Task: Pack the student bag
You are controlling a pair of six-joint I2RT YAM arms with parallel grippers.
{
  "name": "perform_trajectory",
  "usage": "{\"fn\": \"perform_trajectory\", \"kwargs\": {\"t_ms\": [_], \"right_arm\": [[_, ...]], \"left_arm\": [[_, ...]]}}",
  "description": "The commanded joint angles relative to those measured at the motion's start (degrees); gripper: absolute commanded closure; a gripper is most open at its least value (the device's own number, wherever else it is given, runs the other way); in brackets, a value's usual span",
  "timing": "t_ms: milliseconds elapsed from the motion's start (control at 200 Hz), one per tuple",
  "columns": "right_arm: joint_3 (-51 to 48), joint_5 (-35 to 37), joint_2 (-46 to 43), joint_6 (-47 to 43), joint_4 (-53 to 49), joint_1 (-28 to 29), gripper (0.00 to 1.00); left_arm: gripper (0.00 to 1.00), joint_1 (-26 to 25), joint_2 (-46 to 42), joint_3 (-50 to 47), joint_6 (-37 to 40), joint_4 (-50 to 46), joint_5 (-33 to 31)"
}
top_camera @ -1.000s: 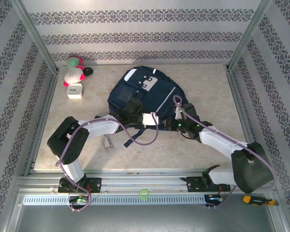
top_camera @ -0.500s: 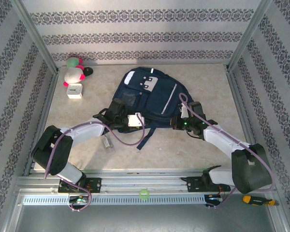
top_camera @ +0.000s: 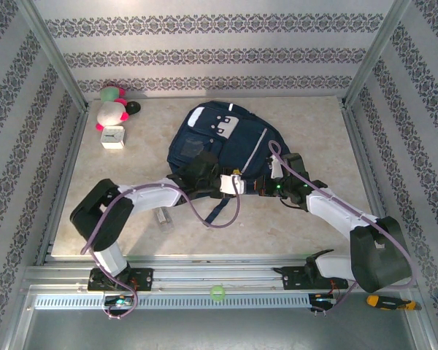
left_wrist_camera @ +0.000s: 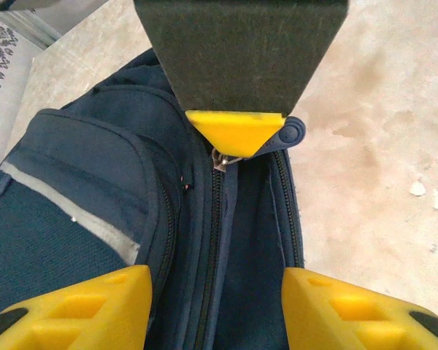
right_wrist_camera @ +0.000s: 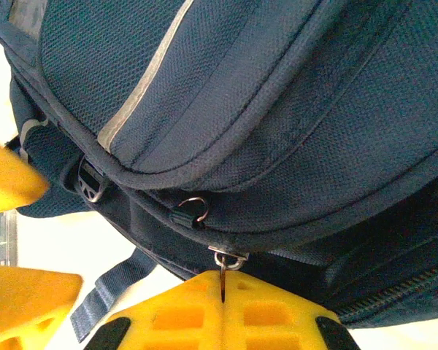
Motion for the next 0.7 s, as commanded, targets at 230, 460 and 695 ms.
{"fn": "perform_trajectory", "kwargs": {"t_ms": [230, 460, 695], "right_arm": [[1.87, -5.52, -0.96, 1.08, 0.22, 0.40, 1.00], [2.05, -5.43, -2.34, 0.13, -2.83, -3.18, 1.00], [4.42, -1.82, -3.18, -6.60, -12.16, -7.39, 1.00]], "left_arm": [[0.53, -2.19, 7.37, 2.67, 2.68, 9.88, -6.71], [1.00, -0.87, 4.96, 0.45, 4.75, 6.29, -8.59], [1.00, 4.83, -2.21, -2.43, 6.32, -8.79, 0.49]]}}
